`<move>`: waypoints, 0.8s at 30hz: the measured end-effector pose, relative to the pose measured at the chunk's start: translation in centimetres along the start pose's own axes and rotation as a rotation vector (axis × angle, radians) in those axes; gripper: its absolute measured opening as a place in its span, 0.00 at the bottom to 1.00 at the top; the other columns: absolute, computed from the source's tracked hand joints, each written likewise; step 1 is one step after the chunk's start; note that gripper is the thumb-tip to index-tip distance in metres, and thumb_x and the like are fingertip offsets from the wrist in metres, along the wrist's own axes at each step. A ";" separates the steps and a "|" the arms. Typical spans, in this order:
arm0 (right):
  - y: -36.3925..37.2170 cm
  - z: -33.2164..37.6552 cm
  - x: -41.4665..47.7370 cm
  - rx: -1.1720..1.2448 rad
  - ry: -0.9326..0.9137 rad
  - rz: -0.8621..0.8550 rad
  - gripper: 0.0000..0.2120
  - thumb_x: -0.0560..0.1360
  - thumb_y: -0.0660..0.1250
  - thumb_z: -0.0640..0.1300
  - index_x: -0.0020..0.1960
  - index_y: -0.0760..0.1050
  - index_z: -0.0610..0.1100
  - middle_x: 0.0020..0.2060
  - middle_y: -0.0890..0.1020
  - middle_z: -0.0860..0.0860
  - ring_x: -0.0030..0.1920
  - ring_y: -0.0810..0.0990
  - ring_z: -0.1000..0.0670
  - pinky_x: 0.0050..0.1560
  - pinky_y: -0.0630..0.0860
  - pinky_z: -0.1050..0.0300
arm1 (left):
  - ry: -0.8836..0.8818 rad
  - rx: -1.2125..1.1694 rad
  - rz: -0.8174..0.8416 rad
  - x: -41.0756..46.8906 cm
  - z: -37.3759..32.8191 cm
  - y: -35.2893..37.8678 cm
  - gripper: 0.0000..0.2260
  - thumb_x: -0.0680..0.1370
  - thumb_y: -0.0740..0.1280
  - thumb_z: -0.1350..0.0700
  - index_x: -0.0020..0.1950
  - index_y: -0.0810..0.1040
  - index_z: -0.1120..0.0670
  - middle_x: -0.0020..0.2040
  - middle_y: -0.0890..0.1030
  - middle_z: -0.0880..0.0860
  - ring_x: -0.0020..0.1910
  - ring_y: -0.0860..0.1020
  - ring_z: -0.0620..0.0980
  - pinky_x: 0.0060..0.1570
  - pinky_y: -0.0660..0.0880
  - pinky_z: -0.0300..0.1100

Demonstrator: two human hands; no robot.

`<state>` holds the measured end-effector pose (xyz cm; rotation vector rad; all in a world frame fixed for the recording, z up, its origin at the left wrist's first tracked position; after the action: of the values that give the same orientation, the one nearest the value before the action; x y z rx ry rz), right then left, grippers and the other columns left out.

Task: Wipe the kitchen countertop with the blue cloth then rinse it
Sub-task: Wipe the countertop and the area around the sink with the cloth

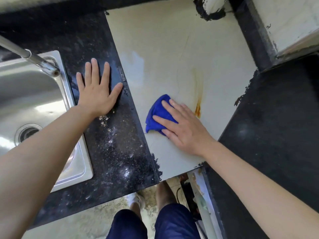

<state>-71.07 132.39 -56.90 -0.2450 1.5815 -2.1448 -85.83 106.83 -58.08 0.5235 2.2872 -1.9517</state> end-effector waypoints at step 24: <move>-5.9 -11.3 16.4 0.024 0.457 -0.206 0.24 0.83 0.52 0.55 0.78 0.63 0.53 0.80 0.57 0.41 0.80 0.53 0.39 0.79 0.49 0.42 | -0.003 0.026 0.081 0.7 -0.1 0.1 0.32 0.81 0.39 0.34 0.81 0.38 0.49 0.80 0.34 0.56 0.78 0.32 0.55 0.75 0.36 0.61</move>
<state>-91.55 135.85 -57.11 0.1069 1.8392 -2.5075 -86.41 107.04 -58.38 0.6058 2.2053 -1.9453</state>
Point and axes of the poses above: each hand's wrist, its own x-axis towards the middle knuckle, its own y-axis out of the palm, z = x × y, the point moved 3 cm from there along x, towards the middle knuckle
